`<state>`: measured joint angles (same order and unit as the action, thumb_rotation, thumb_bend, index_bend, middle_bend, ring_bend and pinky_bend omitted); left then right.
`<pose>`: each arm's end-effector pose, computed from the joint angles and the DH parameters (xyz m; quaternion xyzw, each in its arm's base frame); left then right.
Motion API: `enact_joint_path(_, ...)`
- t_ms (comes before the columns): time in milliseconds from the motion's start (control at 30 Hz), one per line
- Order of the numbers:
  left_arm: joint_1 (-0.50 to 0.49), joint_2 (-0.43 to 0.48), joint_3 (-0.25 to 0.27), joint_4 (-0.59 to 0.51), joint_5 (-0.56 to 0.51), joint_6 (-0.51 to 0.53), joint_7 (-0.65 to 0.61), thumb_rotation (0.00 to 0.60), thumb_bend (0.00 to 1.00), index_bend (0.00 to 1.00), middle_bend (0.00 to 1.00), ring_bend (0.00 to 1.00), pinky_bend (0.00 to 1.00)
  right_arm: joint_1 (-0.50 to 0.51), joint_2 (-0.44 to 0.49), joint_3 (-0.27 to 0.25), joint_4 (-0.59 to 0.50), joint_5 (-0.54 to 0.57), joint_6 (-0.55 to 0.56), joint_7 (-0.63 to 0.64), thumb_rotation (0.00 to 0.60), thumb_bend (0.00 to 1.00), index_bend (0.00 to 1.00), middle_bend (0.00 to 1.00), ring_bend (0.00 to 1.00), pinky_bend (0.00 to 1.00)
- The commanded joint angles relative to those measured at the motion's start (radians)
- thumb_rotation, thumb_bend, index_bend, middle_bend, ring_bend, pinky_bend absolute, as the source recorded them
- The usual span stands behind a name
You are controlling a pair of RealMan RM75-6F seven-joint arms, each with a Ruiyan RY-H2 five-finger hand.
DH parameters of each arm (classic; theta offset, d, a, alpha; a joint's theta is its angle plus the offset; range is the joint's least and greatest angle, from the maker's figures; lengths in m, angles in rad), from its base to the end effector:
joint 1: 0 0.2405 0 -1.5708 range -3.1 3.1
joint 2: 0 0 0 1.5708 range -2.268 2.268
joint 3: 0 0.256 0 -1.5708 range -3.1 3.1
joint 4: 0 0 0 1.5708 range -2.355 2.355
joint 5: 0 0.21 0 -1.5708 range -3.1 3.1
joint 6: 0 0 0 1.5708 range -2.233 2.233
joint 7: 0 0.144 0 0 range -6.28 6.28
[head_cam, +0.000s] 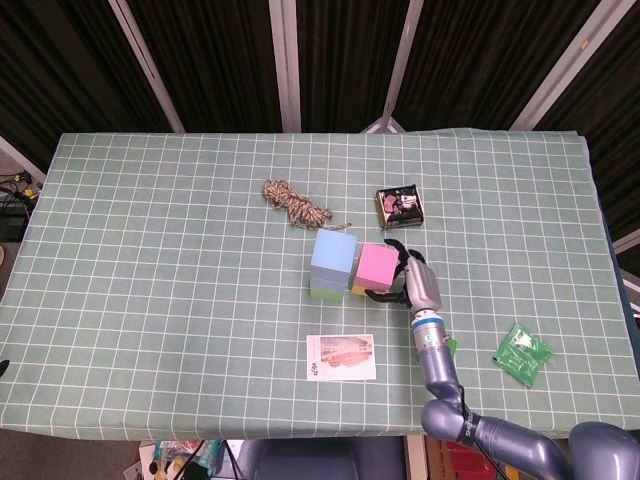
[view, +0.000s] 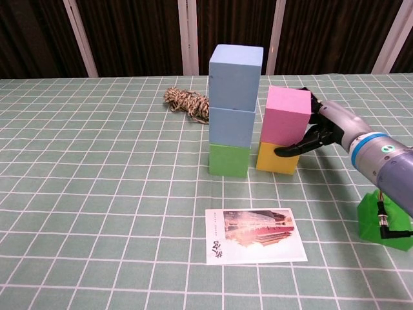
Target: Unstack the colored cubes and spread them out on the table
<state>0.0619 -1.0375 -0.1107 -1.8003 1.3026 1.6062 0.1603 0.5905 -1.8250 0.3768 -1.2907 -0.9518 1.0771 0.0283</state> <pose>-0.3191 0.1414 0.2008 -0.4839 -0.4043 -0.3313 0.7019 -0.1804 -0.3459 -0.0466 0.4586 -0.6177 0.4894 0.4107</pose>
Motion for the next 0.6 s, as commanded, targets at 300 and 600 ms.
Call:
enact_joint_path(300,-0.01,-0.006,0.0,-0.001,-0.004,-0.012,0.014,0.6,0.17,0.23,0.05,0.0,0.0,-0.019,0.069,-0.011,0.243,-0.165,0.176,-0.047,0.6,0.13,0.2,0.51,0.53,0.12)
enact_joint_path(600,-0.01,-0.021,0.006,-0.005,0.004,0.0,0.047,0.6,0.17,0.23,0.06,0.0,0.0,0.011,0.024,-0.148,0.695,-0.402,0.354,-0.226,0.6,0.13,0.23,0.51,0.53,0.14)
